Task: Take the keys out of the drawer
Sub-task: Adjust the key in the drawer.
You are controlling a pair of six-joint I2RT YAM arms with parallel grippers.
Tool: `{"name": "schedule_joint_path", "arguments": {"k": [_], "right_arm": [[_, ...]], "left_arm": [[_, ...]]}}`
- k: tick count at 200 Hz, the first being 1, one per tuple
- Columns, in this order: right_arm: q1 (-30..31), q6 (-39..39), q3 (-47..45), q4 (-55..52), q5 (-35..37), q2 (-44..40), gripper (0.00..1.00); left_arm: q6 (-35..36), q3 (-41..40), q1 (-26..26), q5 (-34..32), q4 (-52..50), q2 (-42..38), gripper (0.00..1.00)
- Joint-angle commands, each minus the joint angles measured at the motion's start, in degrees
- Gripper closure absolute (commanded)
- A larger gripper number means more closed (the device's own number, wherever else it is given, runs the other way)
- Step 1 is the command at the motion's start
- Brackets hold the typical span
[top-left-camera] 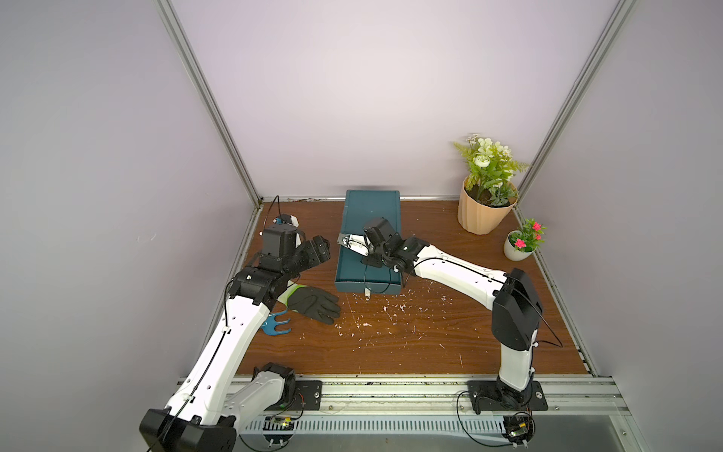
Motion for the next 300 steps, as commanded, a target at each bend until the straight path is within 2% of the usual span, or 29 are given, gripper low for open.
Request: {"name": "schedule_joint_path", "arguments": {"k": [1,66,187,222,264,300], "right_arm": [[-0.01,0.82,-0.43,2.39,1.37,-0.75,0.99],[-0.37,1.14,0.3,-0.38,-1.16,-0.06,1.0],[-0.99,3.88,5.27,-13.25,-15.63,-0.71,1.0],[-1.01,4.52,6.36,-13.46,-16.54,-1.21,1.0],[-1.19,5.49,8.71,-12.35,-13.54,-1.95,1.0],[-1.67,5.28,9.16,-13.17,-14.98,-3.11,0.9]], "left_arm": [[0.61,1.64,0.95,-0.4,-0.86,-0.62,0.11],[1.0,1.85,0.96,-1.01,-1.1,-0.8,0.11],[2.55,2.82,0.95,0.03,-0.41,0.52,0.11],[2.26,2.82,0.95,0.2,-0.24,0.34,0.11],[2.27,3.09,0.96,0.78,-0.15,0.52,0.11],[3.76,3.59,0.95,2.16,0.18,1.3,0.11]]}}
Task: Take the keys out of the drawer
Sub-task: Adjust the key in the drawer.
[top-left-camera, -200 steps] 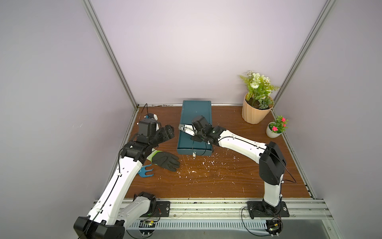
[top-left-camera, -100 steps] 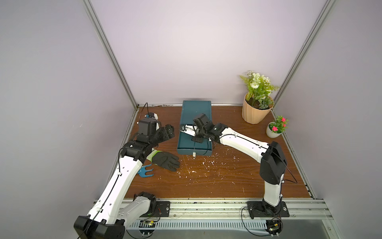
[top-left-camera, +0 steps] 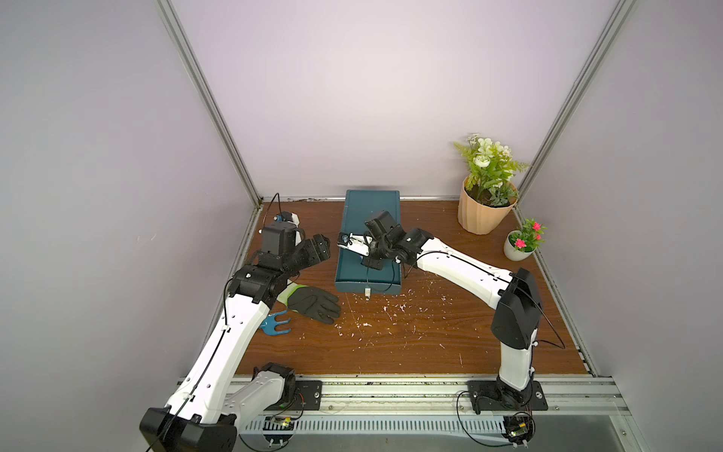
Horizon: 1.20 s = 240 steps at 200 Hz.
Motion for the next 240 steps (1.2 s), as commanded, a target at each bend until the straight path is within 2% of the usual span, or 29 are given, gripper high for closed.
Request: {"name": "schedule_joint_path", "arguments": {"k": [1,32,46,78,103,126,141,185,240], "right_arm": [[-0.48,0.79,2.3,-1.05,-0.76,-3.07,0.9],[-0.75,3.88,4.21,-4.72,-1.34,-3.06,0.81],[-0.83,8.94,5.23,-5.35,0.01,-3.05,0.8],[-0.9,17.61,6.06,-7.84,-1.79,-3.43,0.79],[-0.88,21.69,6.17,-11.19,-1.01,-3.34,0.78],[-0.9,25.43,6.58,-13.04,-1.66,-3.77,0.77],[-0.85,27.72,6.72,-13.97,-2.23,-4.08,0.76],[-0.83,30.97,7.66,-17.41,-1.14,-2.96,0.76],[-0.87,31.06,8.83,-17.5,-3.9,-1.19,0.75]], "left_arm": [[2.28,2.07,0.89,1.5,0.19,0.45,0.11],[7.44,2.27,0.91,6.14,2.28,-0.12,0.11],[10.68,2.3,0.91,7.6,2.91,-1.0,0.11],[18.46,2.18,0.89,11.25,2.88,-2.73,0.11],[28.7,-0.3,-0.24,18.44,3.51,-5.84,0.12],[38.3,-3.52,-4.77,18.07,3.47,-10.84,0.1],[42.24,-5.56,-5.48,19.86,3.51,-13.37,0.09],[47.9,-7.26,-5.61,22.95,3.46,-14.95,0.08],[51.29,-6.92,-5.68,21.99,3.33,-13.81,0.05]]}}
